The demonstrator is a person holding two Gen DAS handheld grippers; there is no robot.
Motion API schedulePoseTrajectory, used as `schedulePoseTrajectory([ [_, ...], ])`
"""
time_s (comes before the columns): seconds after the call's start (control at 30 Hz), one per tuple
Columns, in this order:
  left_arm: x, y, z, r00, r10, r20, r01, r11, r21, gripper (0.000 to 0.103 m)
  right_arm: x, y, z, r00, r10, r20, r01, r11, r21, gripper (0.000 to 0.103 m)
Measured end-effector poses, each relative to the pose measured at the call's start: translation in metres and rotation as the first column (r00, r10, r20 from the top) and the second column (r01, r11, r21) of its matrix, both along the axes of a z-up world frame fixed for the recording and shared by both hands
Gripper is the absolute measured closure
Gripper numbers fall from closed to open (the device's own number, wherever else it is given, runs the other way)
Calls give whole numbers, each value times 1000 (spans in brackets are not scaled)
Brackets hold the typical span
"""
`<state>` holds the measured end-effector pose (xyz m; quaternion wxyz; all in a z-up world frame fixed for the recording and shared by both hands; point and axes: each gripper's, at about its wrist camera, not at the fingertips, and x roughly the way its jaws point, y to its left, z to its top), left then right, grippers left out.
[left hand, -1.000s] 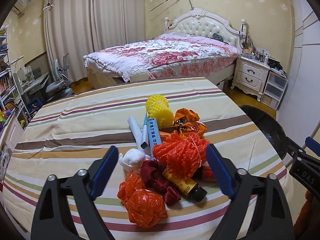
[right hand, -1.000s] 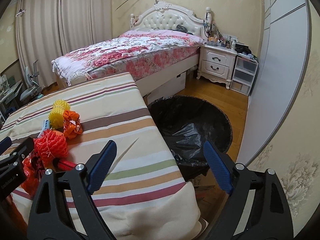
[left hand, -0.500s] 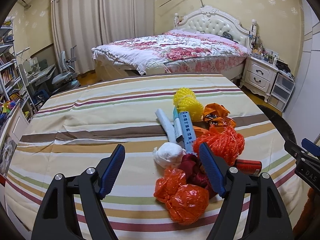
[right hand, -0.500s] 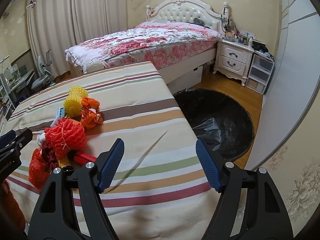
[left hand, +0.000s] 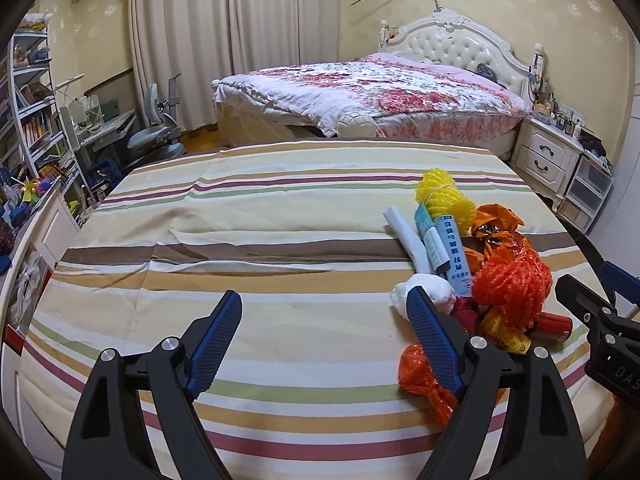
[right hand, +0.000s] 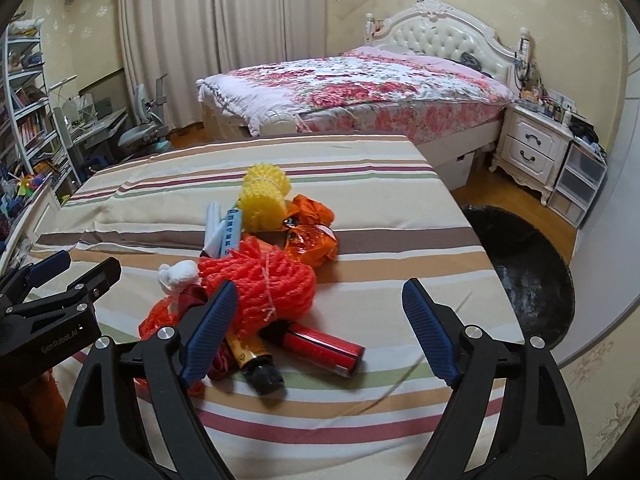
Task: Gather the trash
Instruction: 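Grasp the red mesh bag with the right tool while the left tool approaches the orange plastic bag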
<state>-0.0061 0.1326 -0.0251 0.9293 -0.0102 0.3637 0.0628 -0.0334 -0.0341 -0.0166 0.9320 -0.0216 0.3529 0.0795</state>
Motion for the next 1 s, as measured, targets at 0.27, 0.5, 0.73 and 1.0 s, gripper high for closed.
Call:
schedulePoseTrajectory([
  [0.27,0,14,-4,1000,24,-16,-25,999,-27,19,18,25,-15,998,37,-57,-39,999,-31,18],
  [0.5,1,10,-5,1000,19,-25,-20,999,-35,19,25,20,-29,991,67,-117,-64,997,30,50],
  [0.73,-3,-5,0,1000,-7,-19,6,999,-41,19,14,8,-15,996,52,-66,-50,998,37,55],
  [1.0,-14,-37,3,996,-86,-16,86,995,-41,19,-8,-28,-9,999,-31,-22,32,999,17,56],
])
